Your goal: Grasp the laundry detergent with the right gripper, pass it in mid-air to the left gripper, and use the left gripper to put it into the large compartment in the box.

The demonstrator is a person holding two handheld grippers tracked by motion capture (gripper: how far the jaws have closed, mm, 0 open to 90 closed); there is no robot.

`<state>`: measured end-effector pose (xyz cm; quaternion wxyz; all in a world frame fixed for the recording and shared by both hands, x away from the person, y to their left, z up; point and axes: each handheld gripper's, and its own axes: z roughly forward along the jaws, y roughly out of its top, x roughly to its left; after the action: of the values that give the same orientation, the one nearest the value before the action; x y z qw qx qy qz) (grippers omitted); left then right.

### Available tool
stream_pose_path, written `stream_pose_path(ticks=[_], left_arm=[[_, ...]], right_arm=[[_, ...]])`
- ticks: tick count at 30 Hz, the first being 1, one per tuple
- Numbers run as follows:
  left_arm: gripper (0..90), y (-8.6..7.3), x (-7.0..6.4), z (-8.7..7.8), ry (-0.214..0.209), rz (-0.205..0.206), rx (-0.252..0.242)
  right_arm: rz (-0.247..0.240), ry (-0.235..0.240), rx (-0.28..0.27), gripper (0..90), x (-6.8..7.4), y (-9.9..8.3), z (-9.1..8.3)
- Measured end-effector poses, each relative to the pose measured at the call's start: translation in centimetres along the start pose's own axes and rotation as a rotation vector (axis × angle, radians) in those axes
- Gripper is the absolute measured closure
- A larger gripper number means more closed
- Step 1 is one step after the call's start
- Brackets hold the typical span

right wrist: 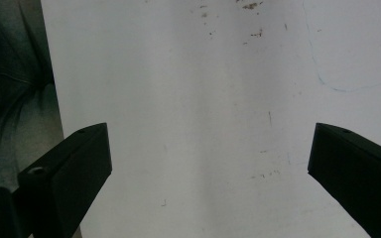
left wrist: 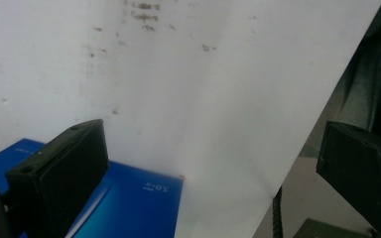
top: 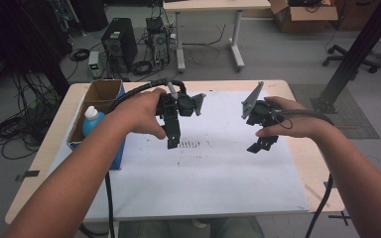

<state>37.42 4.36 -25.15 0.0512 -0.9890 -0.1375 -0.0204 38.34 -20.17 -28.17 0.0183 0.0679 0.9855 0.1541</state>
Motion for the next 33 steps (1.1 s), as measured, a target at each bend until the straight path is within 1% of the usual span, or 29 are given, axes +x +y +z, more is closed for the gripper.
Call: stream_pose_path(ticks=[1, 2, 4, 5, 6, 12, 16, 23, 26, 31, 33], left_arm=[[0.2, 0.0, 0.1, 0.2, -0.006, 0.012, 0.002], [0.2, 0.1, 0.2, 0.4, -0.014, 0.013, 0.006], [0.2, 0.1, 0.4, 0.6, -0.004, 0.014, 0.014], [0.2, 0.1, 0.5, 0.7, -0.007, 0.012, 0.013], [0.2, 0.1, 0.7, 0.7, -0.009, 0.017, 0.01], [0.2, 0.3, 1.1, 0.7, -0.012, 0.013, -0.007], [0.2, 0.4, 1.3, 0.7, -0.014, 0.028, -0.015], [0.2, 0.5, 1.7, 0.9, -0.017, 0.03, -0.02], [0.3, 0.6, 1.7, 1.0, -0.016, 0.025, -0.012], [0.2, 0.7, 1.5, 0.9, -0.02, 0.029, -0.013], [0.2, 0.7, 1.5, 0.9, -0.014, 0.033, -0.009]], right_arm=[[0.003, 0.0, 0.0, 3.3, -0.1, 0.0, 0.0], [0.005, 0.001, 0.0, 3.3, -0.2, 0.0, 0.1], [0.001, 0.005, 0.002, 3.3, -0.4, 0.1, 0.2], [0.003, 0.007, 0.005, 3.3, -0.6, 0.1, 0.3], [0.004, 0.009, 0.004, 3.4, -0.6, 0.1, 0.3], [0.003, 0.014, 0.01, 3.4, -0.9, 0.2, 0.5], [0.004, 0.017, 0.014, 3.3, -1.0, 0.2, 0.6], [0.013, 0.02, 0.02, 3.5, -1.1, 0.1, 0.7], [0.011, 0.019, 0.019, 3.5, -1.1, 0.0, 0.6], [0.012, 0.02, 0.015, 3.5, -1.1, -0.1, 0.7], [0.01, 0.018, 0.015, 3.4, -1.1, 0.0, 0.7]])
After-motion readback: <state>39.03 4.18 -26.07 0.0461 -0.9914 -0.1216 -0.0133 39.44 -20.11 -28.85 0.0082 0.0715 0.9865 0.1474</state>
